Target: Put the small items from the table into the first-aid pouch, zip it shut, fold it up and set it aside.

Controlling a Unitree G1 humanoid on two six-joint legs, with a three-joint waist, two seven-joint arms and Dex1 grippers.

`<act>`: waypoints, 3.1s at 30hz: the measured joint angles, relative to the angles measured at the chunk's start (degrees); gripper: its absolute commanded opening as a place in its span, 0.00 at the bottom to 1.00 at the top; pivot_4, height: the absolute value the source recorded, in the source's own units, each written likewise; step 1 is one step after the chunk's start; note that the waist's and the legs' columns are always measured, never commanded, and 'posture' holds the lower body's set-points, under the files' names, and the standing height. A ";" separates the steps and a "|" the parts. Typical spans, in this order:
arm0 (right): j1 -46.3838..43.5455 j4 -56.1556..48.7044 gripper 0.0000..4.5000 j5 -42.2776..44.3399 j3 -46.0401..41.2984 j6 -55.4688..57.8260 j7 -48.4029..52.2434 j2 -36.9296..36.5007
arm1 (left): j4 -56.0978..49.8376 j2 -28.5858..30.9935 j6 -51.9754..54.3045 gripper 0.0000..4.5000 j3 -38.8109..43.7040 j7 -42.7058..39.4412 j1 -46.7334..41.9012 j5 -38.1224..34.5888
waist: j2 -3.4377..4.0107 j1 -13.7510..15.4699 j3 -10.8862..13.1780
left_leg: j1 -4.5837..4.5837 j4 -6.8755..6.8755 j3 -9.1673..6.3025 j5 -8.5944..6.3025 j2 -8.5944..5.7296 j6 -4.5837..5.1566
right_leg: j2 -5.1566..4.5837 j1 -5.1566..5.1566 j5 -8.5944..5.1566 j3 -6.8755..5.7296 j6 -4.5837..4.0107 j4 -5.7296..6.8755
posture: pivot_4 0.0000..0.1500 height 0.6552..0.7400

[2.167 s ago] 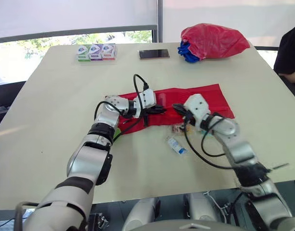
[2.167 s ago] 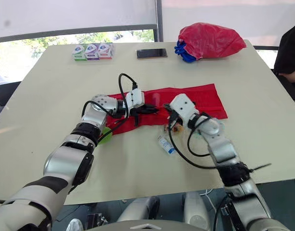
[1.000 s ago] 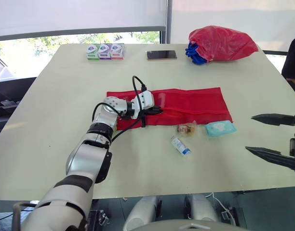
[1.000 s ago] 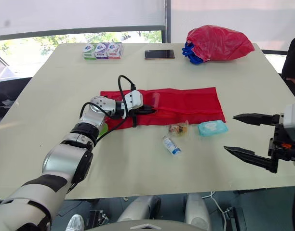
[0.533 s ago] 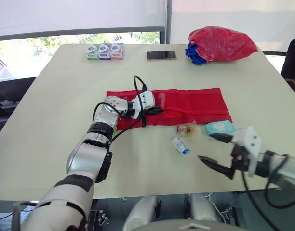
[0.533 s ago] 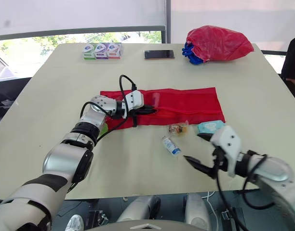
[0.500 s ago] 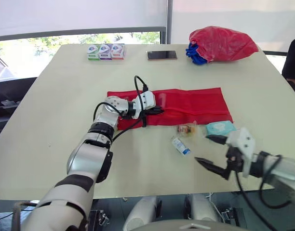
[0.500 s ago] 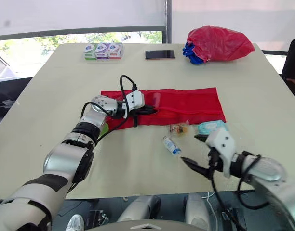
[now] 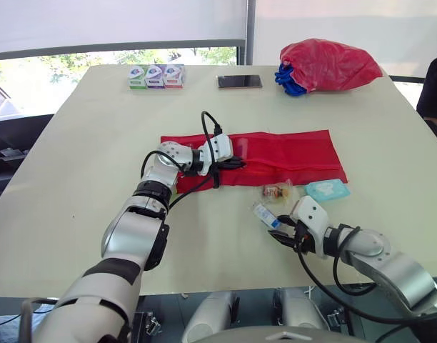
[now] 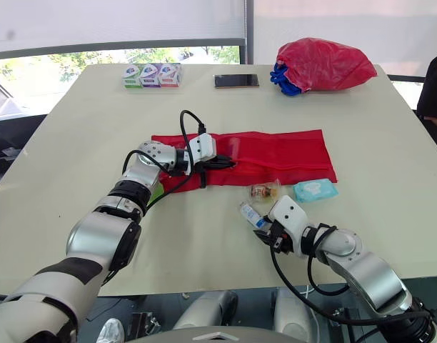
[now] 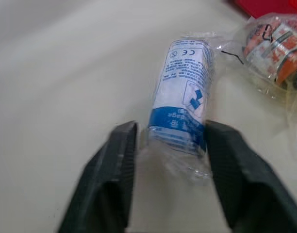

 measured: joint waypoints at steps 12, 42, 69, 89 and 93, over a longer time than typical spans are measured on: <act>-12.95 -4.41 0.01 7.50 -9.62 16.99 -5.98 6.76 | -0.11 -0.48 0.07 0.00 0.03 -0.12 -0.14 -0.07 | 0.01 -0.15 0.00 | 0.00 -0.05 0.00 0.00 0.03 0.00 | -0.01 -0.02 0.00 0.03 -0.01 0.02 | 1.00 1.00; -25.73 23.20 0.01 -5.14 -8.60 17.81 -22.09 26.99 | -3.55 -3.27 0.99 0.00 0.03 -1.83 1.11 -1.23 | 0.04 -0.62 -0.02 | -0.06 -0.03 0.10 0.01 -0.01 -0.01 | -0.03 -0.24 0.01 0.15 -0.02 0.38 | 1.00 1.00; -26.28 26.47 0.74 -10.57 -6.27 13.29 -19.31 30.27 | -3.13 -3.17 0.92 0.00 -0.05 -0.99 1.10 -0.61 | 0.10 -1.96 -0.05 | -0.07 -0.08 0.10 0.01 0.01 -0.02 | -0.01 -0.32 0.01 0.14 -0.03 0.51 | 1.00 1.00; 1.81 -2.41 0.92 6.50 -32.91 -6.21 14.38 -2.80 | -1.28 -2.46 -0.18 0.00 -0.01 -0.13 0.19 -0.07 | 0.08 -1.22 -0.05 | -0.09 -0.05 0.13 0.00 -0.01 0.00 | -0.03 -0.20 0.01 0.06 -0.01 0.09 | 1.00 1.00; 5.11 1.34 0.98 14.31 -43.83 -9.31 25.87 -9.40 | -1.15 -2.50 -0.32 0.00 -0.02 -0.11 0.20 -0.07 | 0.09 -0.84 -0.05 | -0.05 -0.05 0.14 -0.01 0.02 0.01 | -0.04 -0.12 0.01 0.05 -0.01 0.05 | 1.00 1.00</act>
